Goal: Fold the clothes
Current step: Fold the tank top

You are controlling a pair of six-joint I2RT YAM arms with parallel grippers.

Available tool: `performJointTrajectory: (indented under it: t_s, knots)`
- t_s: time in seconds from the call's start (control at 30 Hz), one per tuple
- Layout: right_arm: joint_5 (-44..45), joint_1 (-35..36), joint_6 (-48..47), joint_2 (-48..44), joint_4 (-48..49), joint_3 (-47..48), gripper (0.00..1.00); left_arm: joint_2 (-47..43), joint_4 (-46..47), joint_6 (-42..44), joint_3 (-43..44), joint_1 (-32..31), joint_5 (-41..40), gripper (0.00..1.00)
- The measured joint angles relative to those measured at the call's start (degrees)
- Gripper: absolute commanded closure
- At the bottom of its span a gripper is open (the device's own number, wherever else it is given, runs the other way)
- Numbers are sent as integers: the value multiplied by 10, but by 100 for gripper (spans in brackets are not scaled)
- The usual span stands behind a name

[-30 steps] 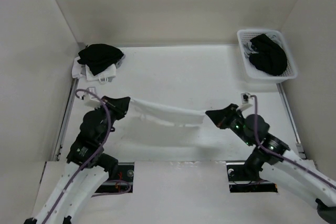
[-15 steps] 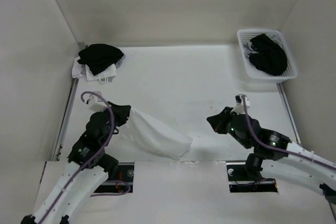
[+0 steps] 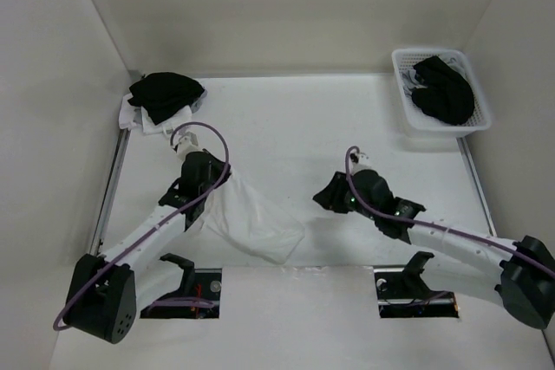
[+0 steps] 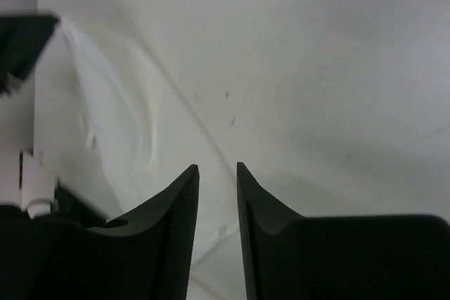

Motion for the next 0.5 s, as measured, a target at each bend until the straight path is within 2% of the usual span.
performJointTrajectory:
  t_s: [0.1,0.33,0.5]
  knots:
    - [-10,59,26,0,21,-41,51,-20,13,0,0,18,4,97]
    - [3,125,87,34,34,-77,40,-59,30,0,-24,49,15,97]
    - [7,142,115,97,106,-77,36,-60,30,0,-44,52,23,97]
